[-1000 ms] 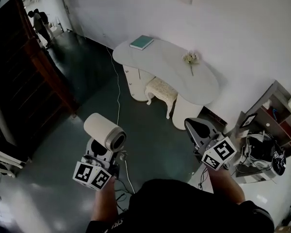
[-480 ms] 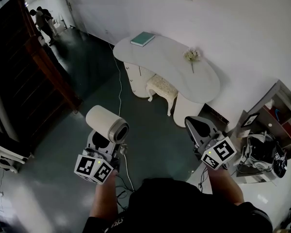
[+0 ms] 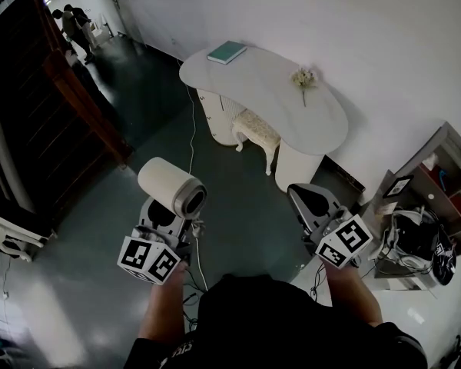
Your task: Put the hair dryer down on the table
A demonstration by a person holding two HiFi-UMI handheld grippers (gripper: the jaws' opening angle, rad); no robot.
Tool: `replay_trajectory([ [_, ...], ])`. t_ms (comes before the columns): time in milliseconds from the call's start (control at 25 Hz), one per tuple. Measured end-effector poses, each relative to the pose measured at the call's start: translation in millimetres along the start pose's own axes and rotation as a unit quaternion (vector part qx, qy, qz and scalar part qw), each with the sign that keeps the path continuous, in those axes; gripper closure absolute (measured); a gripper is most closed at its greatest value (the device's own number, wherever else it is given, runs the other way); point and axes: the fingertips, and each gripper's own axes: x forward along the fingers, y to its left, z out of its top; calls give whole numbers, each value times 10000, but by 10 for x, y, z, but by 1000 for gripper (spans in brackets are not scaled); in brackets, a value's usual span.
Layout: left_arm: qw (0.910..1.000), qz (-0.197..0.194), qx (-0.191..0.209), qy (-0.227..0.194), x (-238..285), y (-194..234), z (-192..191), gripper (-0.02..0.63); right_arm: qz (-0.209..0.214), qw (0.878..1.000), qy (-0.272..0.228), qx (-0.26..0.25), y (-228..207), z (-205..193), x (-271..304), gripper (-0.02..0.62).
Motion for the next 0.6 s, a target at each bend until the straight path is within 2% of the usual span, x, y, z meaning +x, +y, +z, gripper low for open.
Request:
replay_trajectory([
  [280,9998,130,-69,149,-56,-145,-151,374,151,9991,132,361,-60,-215,-150,591],
  [600,9991,243,-288,169,173,221,-315,374,242,9979,392,463,-278,-336,172,591],
])
